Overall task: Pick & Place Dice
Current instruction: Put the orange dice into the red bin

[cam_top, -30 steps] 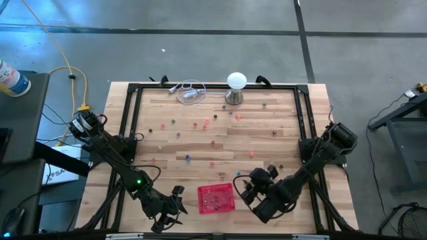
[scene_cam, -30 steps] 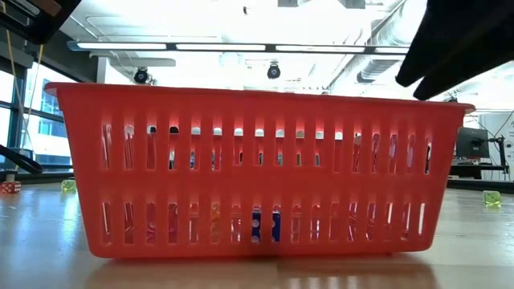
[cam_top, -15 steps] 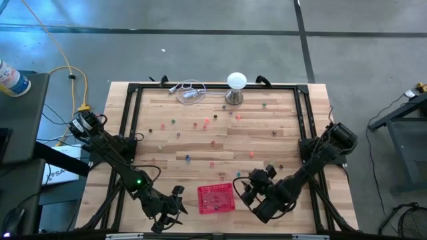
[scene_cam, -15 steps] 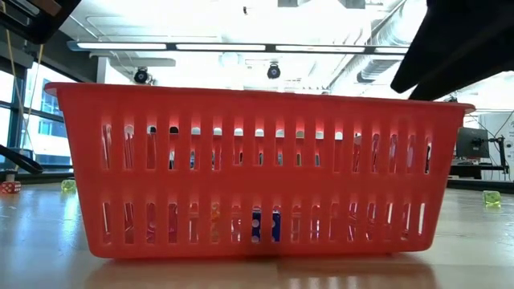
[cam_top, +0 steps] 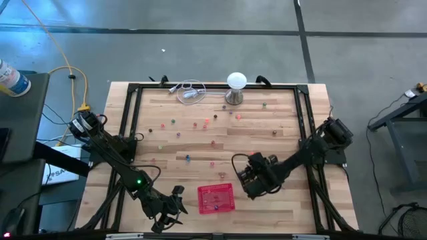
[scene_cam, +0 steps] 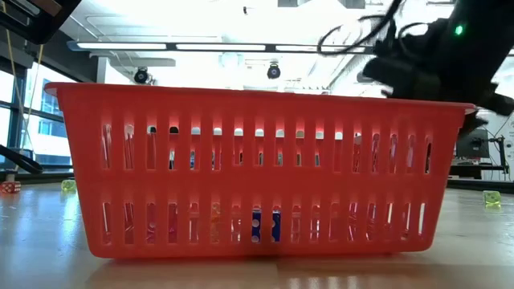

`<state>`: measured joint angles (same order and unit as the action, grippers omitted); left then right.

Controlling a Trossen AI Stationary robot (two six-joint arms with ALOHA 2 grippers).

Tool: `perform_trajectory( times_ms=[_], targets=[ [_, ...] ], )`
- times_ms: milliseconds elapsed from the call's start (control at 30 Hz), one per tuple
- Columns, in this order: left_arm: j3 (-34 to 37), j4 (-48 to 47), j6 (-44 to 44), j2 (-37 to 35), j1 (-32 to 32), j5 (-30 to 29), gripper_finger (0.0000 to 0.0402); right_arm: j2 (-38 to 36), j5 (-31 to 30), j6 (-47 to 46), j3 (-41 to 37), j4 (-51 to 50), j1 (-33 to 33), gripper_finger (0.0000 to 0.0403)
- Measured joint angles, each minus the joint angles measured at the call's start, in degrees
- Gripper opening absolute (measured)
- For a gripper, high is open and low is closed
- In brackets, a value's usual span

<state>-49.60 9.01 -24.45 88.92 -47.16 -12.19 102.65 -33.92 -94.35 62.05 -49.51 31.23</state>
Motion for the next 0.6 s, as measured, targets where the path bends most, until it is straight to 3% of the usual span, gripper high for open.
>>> perform_trajectory(
  times_ms=[333,600],
  targets=[
    [0.0,0.0,0.4,0.0,0.0,-0.1,0.0189,0.0,2.6,0.0,-6.2,3.5,-5.4,0.0182],
    [0.0,0.0,0.4,0.0,0.0,-0.2,0.0189,0.0,2.5,6.9,-9.2,12.1,-10.0,0.0181]
  ],
)
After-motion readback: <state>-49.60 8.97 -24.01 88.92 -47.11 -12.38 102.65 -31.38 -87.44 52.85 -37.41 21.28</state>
